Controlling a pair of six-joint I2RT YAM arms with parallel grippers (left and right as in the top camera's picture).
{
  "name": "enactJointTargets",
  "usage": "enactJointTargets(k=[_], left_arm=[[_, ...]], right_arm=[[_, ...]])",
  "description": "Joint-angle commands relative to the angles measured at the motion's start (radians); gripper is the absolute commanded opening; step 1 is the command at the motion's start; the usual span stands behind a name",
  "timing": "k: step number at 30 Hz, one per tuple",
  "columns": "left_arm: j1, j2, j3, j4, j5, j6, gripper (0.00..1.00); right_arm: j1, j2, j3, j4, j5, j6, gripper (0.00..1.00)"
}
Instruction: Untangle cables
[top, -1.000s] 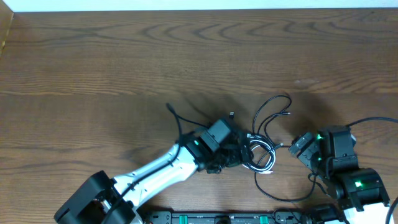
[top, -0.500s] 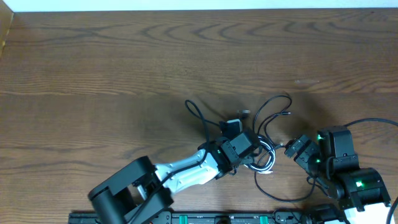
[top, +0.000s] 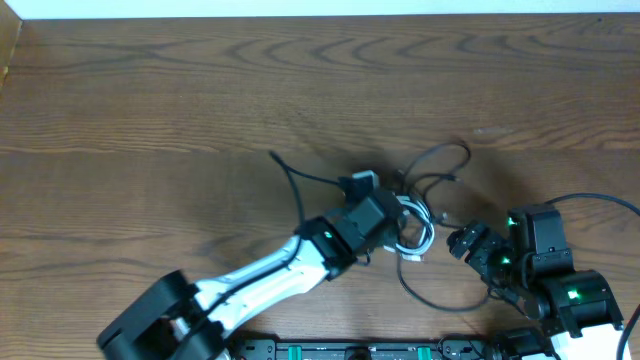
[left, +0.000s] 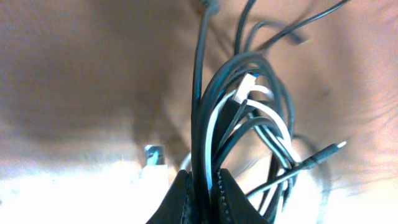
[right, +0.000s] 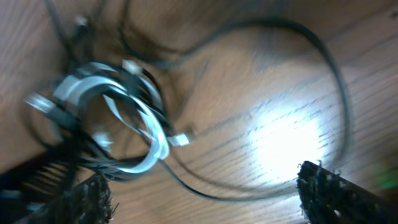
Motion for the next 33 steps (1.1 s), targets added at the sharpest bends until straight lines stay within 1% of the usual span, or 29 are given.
enactJointTargets(k=[1, 4, 8, 11, 15, 19, 21, 24, 27, 33], left_arm=[[0.054, -0.053, -0.003, 0.002, -0.027, 0.019, 0.08], [0.082, -0.066, -0.003, 0.002, -0.027, 0.019, 0.08], [0.108, -0.079, -0.003, 0.002, -0.026, 0.034, 0.08], [0.116, -0.094, -0.003, 0.002, -0.006, 0.072, 0.08], [0.117, -0.120, -0.003, 0.001, 0.000, 0.150, 0.08], [0.117, -0.129, -0.003, 0.002, 0.003, 0.164, 0.08], [0.117, -0.129, -0.003, 0.002, 0.013, 0.164, 0.08], [0.117, -0.130, -0.003, 0.021, 0.118, 0.168, 0.08], [0.117, -0.131, -0.003, 0.037, 0.188, 0.206, 0.08], [0.117, -0.133, -0.003, 0.043, 0.240, 0.209, 0.08]], right_arm=[[-0.002, -0.002, -0.039, 0.020, -0.083, 0.000, 0.87], [-0.002, -0.002, -0.077, 0.073, -0.149, 0.000, 0.75], [-0.002, -0.002, -0.149, 0.186, -0.233, 0.000, 0.57], [-0.002, -0.002, -0.216, 0.290, -0.293, 0.005, 0.52], [-0.002, -0.002, -0.301, 0.437, -0.382, 0.037, 0.52], [-0.002, -0.002, -0.361, 0.601, -0.467, 0.050, 0.61], [0.010, -0.002, -0.380, 0.665, -0.476, 0.068, 0.61], [0.060, -0.002, -0.385, 0.718, -0.409, 0.098, 0.61], [0.113, -0.002, -0.385, 0.731, -0.327, 0.136, 0.60], [0.222, -0.002, -0.385, 0.772, -0.202, 0.169, 0.58]])
